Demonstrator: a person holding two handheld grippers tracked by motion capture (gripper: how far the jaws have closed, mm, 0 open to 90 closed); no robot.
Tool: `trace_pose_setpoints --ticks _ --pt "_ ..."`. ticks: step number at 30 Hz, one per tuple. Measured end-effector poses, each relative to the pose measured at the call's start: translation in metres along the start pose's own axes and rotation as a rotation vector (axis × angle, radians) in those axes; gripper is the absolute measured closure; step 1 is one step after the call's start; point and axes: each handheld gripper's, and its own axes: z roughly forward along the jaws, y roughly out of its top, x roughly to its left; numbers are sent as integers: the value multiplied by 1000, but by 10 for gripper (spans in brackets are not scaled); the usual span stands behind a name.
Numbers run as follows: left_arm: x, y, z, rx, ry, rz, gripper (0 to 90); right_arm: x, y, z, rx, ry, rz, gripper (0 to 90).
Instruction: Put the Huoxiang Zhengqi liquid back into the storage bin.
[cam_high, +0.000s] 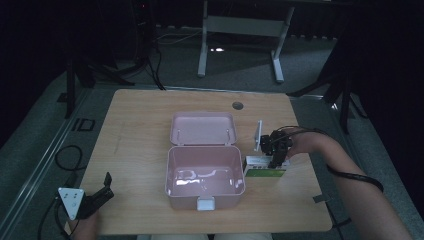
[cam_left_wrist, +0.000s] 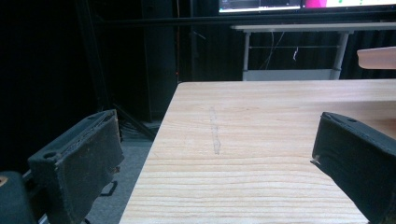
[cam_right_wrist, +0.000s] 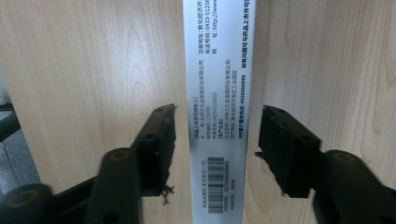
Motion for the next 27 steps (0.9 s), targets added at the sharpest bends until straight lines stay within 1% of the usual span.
trace_pose_setpoints --ticks 2,4,6,8,9,14,19,22,24,27 --pt "0 0 0 0 0 1 20 0 0 1 -2 0 0 506" --pt "0 0 0 0 0 1 20 0 0 2 -2 1 -1 511" --pt "0 0 0 0 0 1 20 -1 0 5 0 6 -6 553" --pt "0 0 0 0 0 1 20 -1 0 5 0 6 -6 553" --pt "0 0 0 2 0 1 20 -1 0 7 13 6 -4 601" --pt "0 0 0 1 1 1 20 -1 0 6 14 1 -13 617" --pt "0 0 0 0 0 1 20 1 2 4 34 -3 -21 621" --pt "0 0 -1 -1 0 0 20 2 1 0 44 0 -17 621" --pt "0 0 -1 -1 -1 0 20 2 -1 -4 47 12 -6 621" --pt "0 0 -1 -1 0 1 20 5 -3 -10 41 22 -11 621"
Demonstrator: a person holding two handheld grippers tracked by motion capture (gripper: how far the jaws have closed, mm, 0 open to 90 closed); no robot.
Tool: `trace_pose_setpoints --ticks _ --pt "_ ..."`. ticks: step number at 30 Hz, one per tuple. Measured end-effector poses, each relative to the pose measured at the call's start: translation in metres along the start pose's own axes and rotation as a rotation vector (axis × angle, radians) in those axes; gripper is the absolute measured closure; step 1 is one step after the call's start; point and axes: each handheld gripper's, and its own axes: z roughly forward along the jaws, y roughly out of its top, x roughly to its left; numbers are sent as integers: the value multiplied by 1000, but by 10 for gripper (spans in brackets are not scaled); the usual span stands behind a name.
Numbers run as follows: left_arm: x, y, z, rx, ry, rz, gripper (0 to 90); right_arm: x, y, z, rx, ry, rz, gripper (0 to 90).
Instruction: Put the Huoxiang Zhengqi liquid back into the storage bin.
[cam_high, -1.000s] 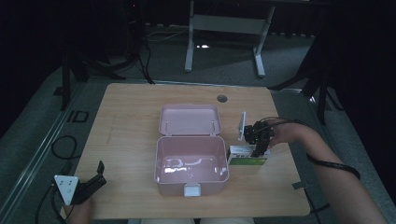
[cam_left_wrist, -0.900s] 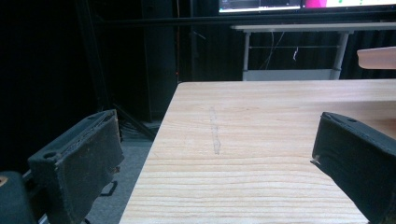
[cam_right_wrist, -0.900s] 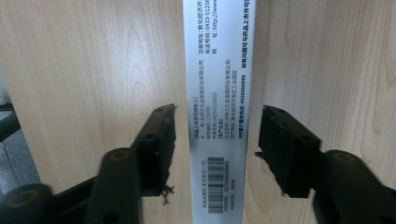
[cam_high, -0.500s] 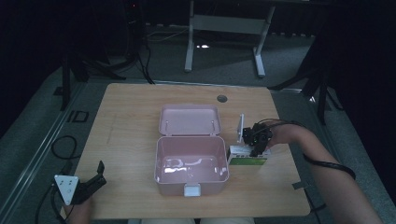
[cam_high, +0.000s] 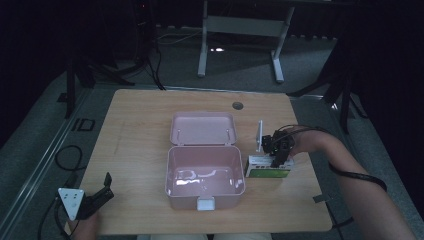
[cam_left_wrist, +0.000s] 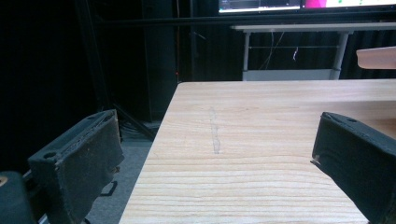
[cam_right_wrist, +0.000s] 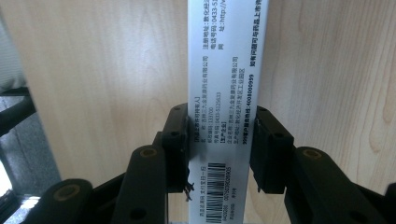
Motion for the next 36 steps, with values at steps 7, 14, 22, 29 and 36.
trace_pose_setpoints --ticks 7,14,22,29,36 --pt "0 0 0 1 2 0 20 4 0 -12 15 6 22 621" --pt "0 0 0 0 3 2 20 10 -3 -29 6 1 57 621" --pt "0 0 0 0 4 0 20 21 -8 -50 2 -7 66 622" --pt "0 0 0 -1 4 -2 20 31 -11 -73 -1 -11 80 622" --pt "0 0 0 0 3 -1 20 40 -7 -97 -10 -9 93 622"
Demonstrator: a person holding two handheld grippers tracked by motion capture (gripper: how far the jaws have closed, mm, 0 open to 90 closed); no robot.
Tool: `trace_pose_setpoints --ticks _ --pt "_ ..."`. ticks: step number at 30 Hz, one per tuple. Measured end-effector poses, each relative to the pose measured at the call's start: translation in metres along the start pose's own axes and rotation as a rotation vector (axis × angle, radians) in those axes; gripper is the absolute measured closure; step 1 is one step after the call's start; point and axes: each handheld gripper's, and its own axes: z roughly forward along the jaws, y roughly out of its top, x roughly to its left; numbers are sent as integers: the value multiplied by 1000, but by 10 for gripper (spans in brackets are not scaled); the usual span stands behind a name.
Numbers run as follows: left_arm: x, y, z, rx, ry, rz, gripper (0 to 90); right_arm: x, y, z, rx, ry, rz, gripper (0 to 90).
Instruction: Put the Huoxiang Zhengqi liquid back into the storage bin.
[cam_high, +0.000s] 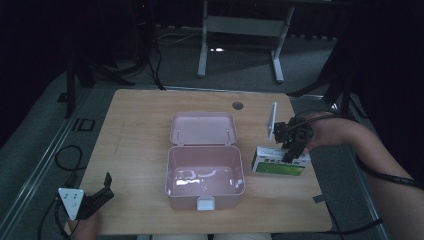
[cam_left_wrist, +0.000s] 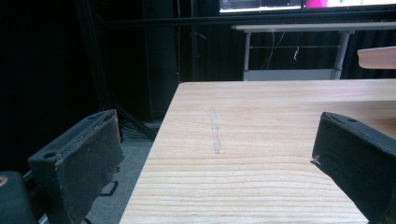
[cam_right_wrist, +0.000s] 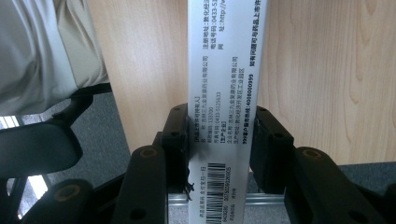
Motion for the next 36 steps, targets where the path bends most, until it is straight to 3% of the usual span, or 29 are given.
trace_pose_setpoints --ticks 17,25,36 --pt "0 0 0 -1 -5 1 20 9 29 -30 -25 0 -5 622" --pt "0 0 0 -3 -9 -4 20 17 58 -40 -36 -5 -44 622" --pt "1 0 0 -2 -12 -11 20 24 98 -42 -18 -7 -85 622"
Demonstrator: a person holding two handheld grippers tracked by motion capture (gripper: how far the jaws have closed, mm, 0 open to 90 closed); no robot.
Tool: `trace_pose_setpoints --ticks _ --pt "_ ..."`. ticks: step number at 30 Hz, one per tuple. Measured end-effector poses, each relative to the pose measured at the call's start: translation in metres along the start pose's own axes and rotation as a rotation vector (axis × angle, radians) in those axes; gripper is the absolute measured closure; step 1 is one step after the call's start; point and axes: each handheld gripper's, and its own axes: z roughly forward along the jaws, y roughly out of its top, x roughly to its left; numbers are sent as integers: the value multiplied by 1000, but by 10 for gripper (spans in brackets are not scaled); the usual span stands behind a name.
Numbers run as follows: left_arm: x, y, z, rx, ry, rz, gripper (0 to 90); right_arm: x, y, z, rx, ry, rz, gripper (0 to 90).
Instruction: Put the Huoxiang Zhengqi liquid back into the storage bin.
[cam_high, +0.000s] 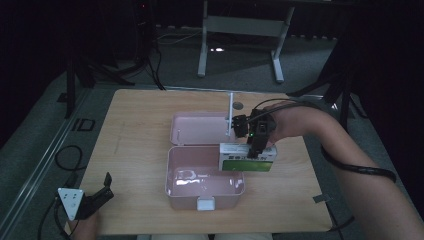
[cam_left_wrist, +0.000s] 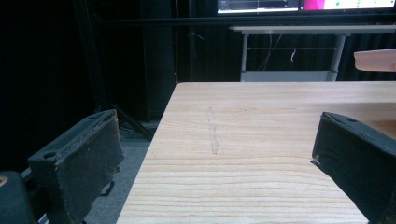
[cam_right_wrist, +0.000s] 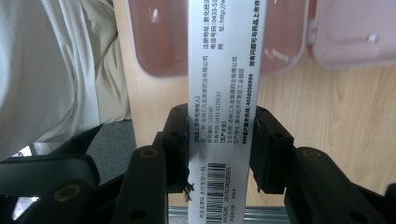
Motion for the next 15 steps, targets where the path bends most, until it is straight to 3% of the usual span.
trace_pose_setpoints --ticks 15 --pt "0 0 0 0 2 -5 20 9 57 1 -13 8 -68 622"
